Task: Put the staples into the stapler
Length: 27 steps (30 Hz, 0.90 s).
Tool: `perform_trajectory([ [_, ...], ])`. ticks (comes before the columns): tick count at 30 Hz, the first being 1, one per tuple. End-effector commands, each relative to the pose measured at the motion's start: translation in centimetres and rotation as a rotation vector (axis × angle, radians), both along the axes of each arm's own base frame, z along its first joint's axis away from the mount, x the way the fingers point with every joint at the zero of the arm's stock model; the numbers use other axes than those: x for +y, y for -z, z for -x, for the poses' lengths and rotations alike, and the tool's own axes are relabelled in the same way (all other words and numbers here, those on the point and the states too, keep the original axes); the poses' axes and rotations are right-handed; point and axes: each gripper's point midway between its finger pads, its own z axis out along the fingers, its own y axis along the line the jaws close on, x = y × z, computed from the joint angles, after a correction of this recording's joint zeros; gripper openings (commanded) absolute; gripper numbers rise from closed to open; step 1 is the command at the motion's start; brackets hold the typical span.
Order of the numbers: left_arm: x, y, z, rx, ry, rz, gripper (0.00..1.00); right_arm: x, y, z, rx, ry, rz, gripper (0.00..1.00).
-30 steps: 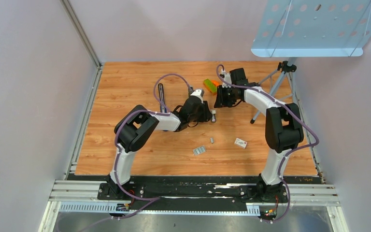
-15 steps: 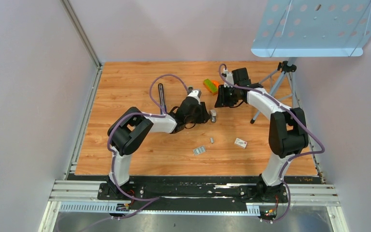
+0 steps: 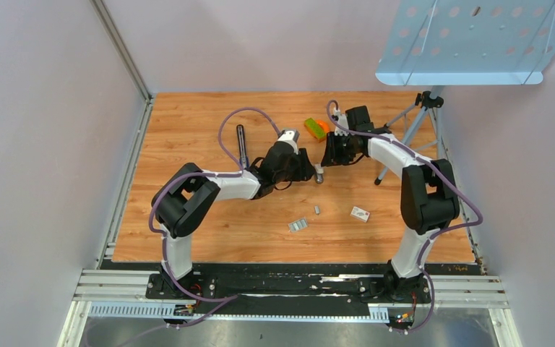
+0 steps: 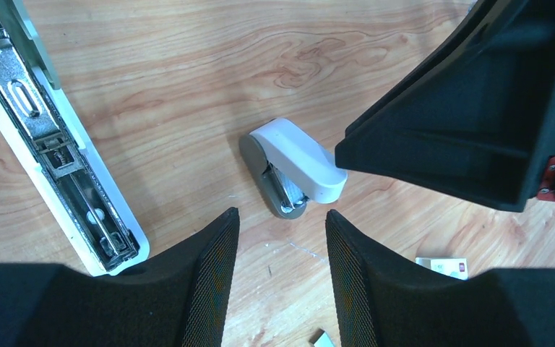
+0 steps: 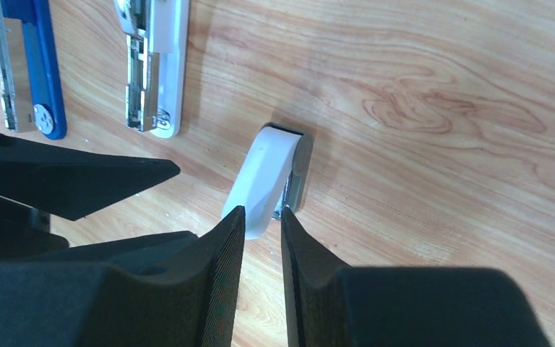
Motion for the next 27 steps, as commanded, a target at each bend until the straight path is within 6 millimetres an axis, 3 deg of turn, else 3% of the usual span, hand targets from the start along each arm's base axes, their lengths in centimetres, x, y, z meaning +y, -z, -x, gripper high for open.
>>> perform_trajectory([
  [1, -0.1, -0.9, -0.1, -0.021, 0.002, 0.0, 0.51, -0.2, 3.1, 1.8, 0.098, 0.0, 0.03, 0.28],
  [8, -0.5, -0.4, -0.4, -0.03, 0.013, -0.002, 0.51, -0.5, 5.4, 3.2, 0.147, 0.0, 0.062, 0.28],
  [18, -1.2, 2.0, -0.8, -0.02, 0.036, -0.022, 0.51, -1.7, 7.9, 4.1, 0.191, 0.022, 0.127, 0.27],
  [27, -1.9, 3.3, -0.4, 0.007, 0.078, -0.025, 0.49, -1.9, 7.8, 4.0, 0.189, 0.031, 0.141, 0.27],
])
